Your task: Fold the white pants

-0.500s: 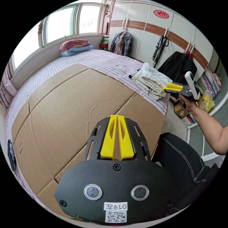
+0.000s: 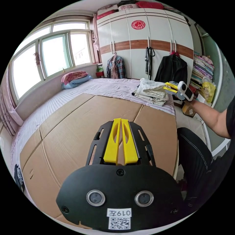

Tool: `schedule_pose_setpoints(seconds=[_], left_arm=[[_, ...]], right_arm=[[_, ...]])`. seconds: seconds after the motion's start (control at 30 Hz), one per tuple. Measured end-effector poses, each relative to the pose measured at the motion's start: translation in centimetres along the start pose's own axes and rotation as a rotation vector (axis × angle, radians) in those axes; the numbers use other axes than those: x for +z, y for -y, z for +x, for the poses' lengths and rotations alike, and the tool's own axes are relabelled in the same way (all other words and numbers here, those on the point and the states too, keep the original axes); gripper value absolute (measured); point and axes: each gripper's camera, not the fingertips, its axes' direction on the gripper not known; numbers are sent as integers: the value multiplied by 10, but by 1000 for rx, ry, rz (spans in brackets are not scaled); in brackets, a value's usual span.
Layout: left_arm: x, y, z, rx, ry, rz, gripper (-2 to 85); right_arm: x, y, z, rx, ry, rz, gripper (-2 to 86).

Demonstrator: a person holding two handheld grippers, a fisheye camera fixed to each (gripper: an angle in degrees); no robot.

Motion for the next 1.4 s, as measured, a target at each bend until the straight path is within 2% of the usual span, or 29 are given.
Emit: schedule_pose_setpoints(seconds=[0.1,0.23,0.4,0.53,0.63,0.73,0.8,0.93,1.07,1.17,1.27,1.33,1.4], left_arm=[[-28,-31,18,-88,0,11,7],[-74,-79,47,-267,30,-47,8],[-109,-137,75,-429,34,-93,9],[-133,-159,93,-485,27,-111,9],[-151,-163,104,-470,35,-92,9],[-167,-167,112,-466,16,-70,8],[-178,-171,117,-464,18,-60,8],[-198,-189,122,-476,21,-86,9],[-218,-205,115,-503,15,-105,11],[-236,-210,105,-512,20,-69,15],[-261,-207,98,-520,-2,83,28],[-279,-195,98,-451,-91,216,54],[-292,-179,98,-406,-104,265,92]], right_arm=[[-13,-32,-3,-3,25,-23,96],[-29,-51,5,-69,-40,12,96],[-48,-82,30,-103,257,-21,91],[-91,-112,26,-229,216,30,91],[-127,-131,32,-222,307,38,76],[-144,-156,45,-124,434,-22,68],[-155,-186,75,72,622,-50,65],[-192,-246,102,207,749,-9,60],[-274,-282,168,396,885,178,55],[-368,-272,212,387,856,320,54],[-472,-263,246,398,793,460,54],[-533,-265,263,421,770,554,54],[-609,-273,279,450,785,660,54]])
